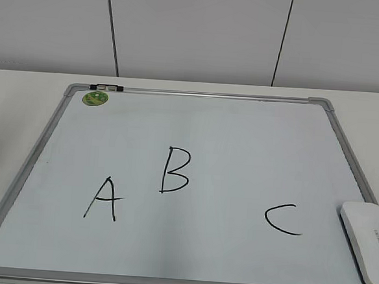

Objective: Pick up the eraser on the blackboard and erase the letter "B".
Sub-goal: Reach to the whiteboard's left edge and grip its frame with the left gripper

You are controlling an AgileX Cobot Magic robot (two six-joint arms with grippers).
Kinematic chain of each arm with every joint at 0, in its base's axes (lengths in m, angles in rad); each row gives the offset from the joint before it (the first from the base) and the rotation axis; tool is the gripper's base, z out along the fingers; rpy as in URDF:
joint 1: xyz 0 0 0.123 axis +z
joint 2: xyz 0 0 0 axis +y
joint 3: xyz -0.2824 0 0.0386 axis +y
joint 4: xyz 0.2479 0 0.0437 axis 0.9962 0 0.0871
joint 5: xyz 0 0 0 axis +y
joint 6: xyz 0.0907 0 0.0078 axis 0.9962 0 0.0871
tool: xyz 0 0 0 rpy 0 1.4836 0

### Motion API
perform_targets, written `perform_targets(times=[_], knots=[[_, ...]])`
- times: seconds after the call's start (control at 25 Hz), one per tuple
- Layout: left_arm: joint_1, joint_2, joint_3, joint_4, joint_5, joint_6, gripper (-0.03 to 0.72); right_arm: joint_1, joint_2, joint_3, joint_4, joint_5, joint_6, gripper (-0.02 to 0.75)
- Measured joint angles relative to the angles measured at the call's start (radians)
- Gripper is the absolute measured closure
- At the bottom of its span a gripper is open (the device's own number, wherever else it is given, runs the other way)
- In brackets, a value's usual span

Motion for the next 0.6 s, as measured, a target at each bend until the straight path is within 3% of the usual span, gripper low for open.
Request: perform_targets(times=[0.4,0.6], knots=[[0.0,0.404,-0.192,-0.048,0.063,0.065,0.118,0.0,0.0,0.0,0.0,0.0,0.0,0.147],[-0.002,0.55,-0.231,-0.065,0.022,0.085,0.181,0.0,0.0,0.0,0.0,0.0,0.0,0.147]])
